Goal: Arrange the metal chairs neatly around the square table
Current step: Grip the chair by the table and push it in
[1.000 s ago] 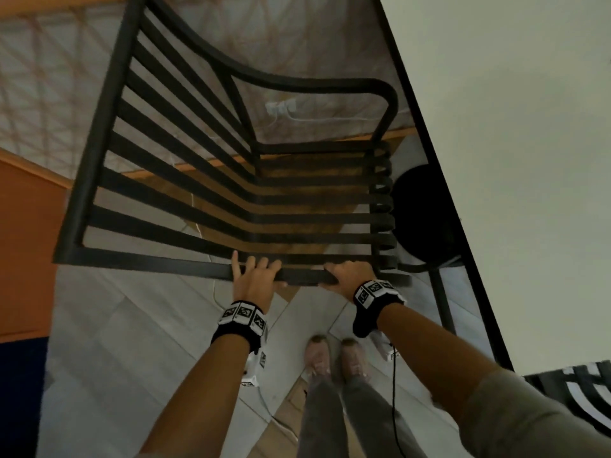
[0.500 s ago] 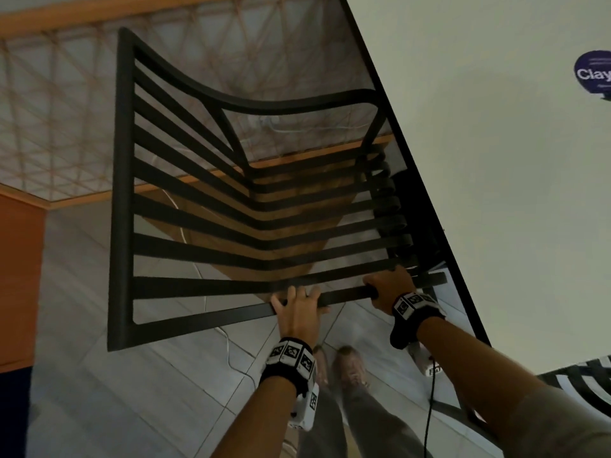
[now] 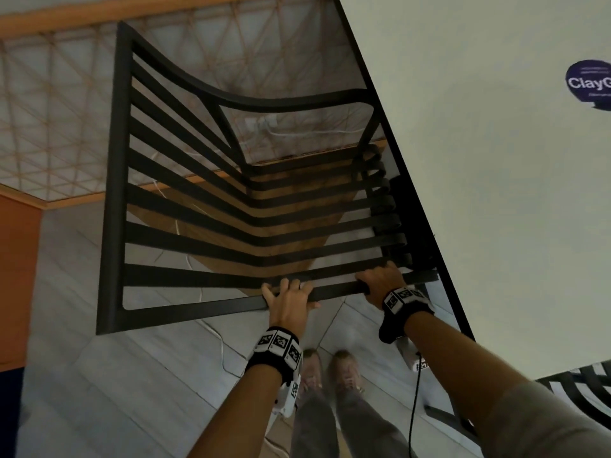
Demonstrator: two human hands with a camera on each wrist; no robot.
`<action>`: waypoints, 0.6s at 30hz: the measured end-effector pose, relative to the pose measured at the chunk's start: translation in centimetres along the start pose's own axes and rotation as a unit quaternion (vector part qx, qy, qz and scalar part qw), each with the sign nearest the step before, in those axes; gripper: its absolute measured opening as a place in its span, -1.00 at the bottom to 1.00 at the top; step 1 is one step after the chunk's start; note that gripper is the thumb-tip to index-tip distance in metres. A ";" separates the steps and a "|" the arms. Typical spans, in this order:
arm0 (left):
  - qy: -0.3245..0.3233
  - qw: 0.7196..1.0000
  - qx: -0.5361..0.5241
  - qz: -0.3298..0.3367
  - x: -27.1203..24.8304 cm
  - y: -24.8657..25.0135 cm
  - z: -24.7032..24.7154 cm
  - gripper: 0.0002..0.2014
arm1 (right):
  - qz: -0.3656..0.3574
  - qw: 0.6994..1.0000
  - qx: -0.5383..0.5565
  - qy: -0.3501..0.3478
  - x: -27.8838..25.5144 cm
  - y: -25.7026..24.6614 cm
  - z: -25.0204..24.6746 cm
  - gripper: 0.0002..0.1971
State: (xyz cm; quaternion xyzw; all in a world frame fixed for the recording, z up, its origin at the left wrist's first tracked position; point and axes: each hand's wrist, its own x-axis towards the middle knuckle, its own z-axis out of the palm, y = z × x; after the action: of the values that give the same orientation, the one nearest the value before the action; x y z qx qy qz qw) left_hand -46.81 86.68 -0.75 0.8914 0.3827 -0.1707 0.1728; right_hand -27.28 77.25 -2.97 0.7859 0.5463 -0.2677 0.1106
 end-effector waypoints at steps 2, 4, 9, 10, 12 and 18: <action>-0.006 1.000 0.002 -0.002 0.3 0.1 -0.3 -0.62 | 0.001 1.000 -0.011 -0.015 0.3 0.0 -0.6 -0.86; -0.018 1.000 0.010 -0.003 0.4 0.3 -0.4 -0.59 | 0.007 1.000 -0.021 -0.022 0.3 0.0 -0.9 -0.85; 0.005 1.000 0.018 0.019 -2.0 0.6 -0.8 -0.49 | 0.046 0.998 -0.005 0.032 -1.5 -1.1 -1.4 -0.56; 0.013 1.000 0.009 0.019 -2.4 0.7 -0.8 -0.48 | 0.036 0.999 0.009 0.037 -1.7 -1.7 -1.7 -0.50; 0.021 1.000 -0.002 0.013 -4.0 1.8 -1.7 -0.46 | -0.003 0.998 0.038 0.055 -3.5 -3.1 -2.9 -0.43; 0.070 0.996 -0.040 0.030 -10.3 5.3 -5.3 -0.45 | -0.077 0.978 0.096 0.171 -12.6 -7.4 -6.4 -0.45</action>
State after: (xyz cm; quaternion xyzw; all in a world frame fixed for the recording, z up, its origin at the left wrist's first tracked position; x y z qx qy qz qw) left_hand -48.65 79.19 9.34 0.9048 0.3731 -0.0873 0.1860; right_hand -35.40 72.96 10.10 0.7829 0.5876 -0.1878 -0.0810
